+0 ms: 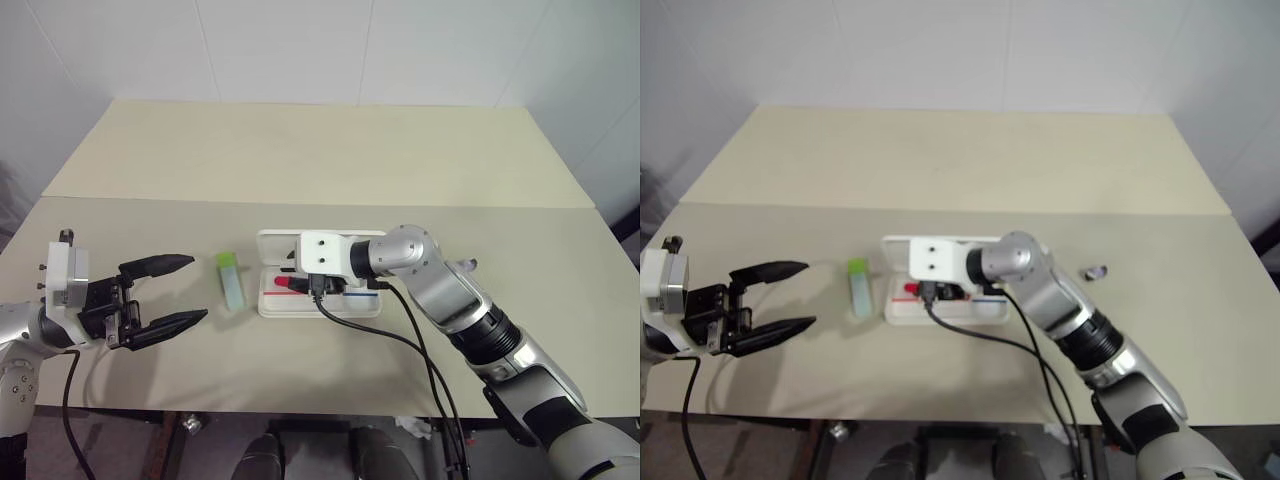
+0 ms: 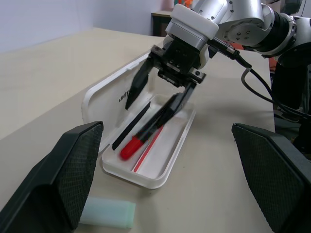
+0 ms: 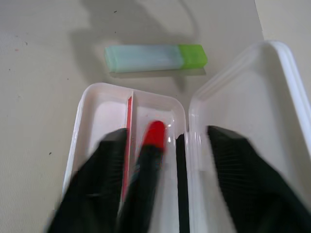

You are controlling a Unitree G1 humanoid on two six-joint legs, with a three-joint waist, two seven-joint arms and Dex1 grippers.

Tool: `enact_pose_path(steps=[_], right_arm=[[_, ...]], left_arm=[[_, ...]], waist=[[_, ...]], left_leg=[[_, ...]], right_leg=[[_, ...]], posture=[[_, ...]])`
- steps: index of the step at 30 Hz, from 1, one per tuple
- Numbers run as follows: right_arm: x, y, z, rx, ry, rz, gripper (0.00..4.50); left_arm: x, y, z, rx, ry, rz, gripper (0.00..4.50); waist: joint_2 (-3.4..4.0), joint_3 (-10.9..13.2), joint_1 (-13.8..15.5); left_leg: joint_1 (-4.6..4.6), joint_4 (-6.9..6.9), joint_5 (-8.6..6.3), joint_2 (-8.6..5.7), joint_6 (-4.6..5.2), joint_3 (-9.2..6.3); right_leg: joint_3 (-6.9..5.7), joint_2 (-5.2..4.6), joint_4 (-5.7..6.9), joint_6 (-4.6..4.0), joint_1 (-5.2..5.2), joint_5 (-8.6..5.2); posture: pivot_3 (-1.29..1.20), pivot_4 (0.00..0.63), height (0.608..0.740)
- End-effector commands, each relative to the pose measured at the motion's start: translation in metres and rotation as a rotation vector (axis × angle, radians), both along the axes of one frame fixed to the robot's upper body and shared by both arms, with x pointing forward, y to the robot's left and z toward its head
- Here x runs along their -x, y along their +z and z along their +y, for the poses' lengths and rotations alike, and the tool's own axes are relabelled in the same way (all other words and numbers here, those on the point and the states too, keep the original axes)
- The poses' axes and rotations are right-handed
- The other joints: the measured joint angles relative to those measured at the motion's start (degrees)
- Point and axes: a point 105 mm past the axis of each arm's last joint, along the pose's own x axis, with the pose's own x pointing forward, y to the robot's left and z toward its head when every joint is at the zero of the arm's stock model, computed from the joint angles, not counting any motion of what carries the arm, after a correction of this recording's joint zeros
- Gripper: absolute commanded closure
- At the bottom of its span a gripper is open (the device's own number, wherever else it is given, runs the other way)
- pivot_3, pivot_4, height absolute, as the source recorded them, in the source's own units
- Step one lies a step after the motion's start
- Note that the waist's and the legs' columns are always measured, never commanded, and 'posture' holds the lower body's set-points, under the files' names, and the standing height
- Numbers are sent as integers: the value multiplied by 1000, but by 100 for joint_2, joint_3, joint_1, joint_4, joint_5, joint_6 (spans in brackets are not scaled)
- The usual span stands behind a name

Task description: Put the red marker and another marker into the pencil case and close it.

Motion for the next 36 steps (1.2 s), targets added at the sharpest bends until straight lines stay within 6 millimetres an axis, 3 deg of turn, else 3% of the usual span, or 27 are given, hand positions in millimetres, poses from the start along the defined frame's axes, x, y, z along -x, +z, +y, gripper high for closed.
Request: enact_pose_path(steps=[1, 2, 7, 13, 22, 29, 36], right_arm=[[6, 8, -2, 4, 31, -10, 356], [8, 10, -4, -4, 40, 4, 41], [19, 18, -13, -38, 90, 77, 41], [15, 14, -25, -15, 78, 87, 41], [34, 15, -49, -60, 165, 197, 41], [33, 24, -71, -251, 218, 228, 41], [22, 23, -86, -316, 200, 218, 41]], left_arm=[[3, 10, -2, -8, -9, -44, 0], [3, 10, -2, -4, -5, -43, 0], [0, 10, -4, 2, 16, -50, 0], [0, 8, -8, 8, 26, -56, 0], [-7, 5, -10, 49, 135, -55, 0], [-36, -5, -12, 132, 417, 2, 0], [-60, -15, -12, 267, 690, 92, 0]], waist=[[0, 0, 1], [0, 0, 2], [0, 0, 1], [0, 0, 5], [-1, 0, 20], [-4, -2, 24], [-4, -2, 38]], left_leg=[[0, 0, 0, 0, 0, 0], [0, 0, 0, 0, 0, 0], [0, -1, 0, 3, 0, -1], [1, -1, 0, 2, 0, 0], [0, -2, -1, 2, 1, 0], [6, 4, 0, -1, 2, -2], [5, 13, 0, -7, 2, -2]], right_leg=[[0, 0, 0, 0, 0, 0], [0, 0, 0, 0, 0, 0], [0, -1, 0, 0, 0, 0], [0, -2, 0, 0, 1, 0], [0, -4, -8, 0, 6, 0], [-1, 7, 1, 2, 12, 1], [1, 7, 6, 6, 13, 3]], posture=[[0, 150, 740], [0, 150, 740], [0, 150, 740], [0, 150, 740], [0, 150, 740], [0, 150, 740], [0, 150, 740]])
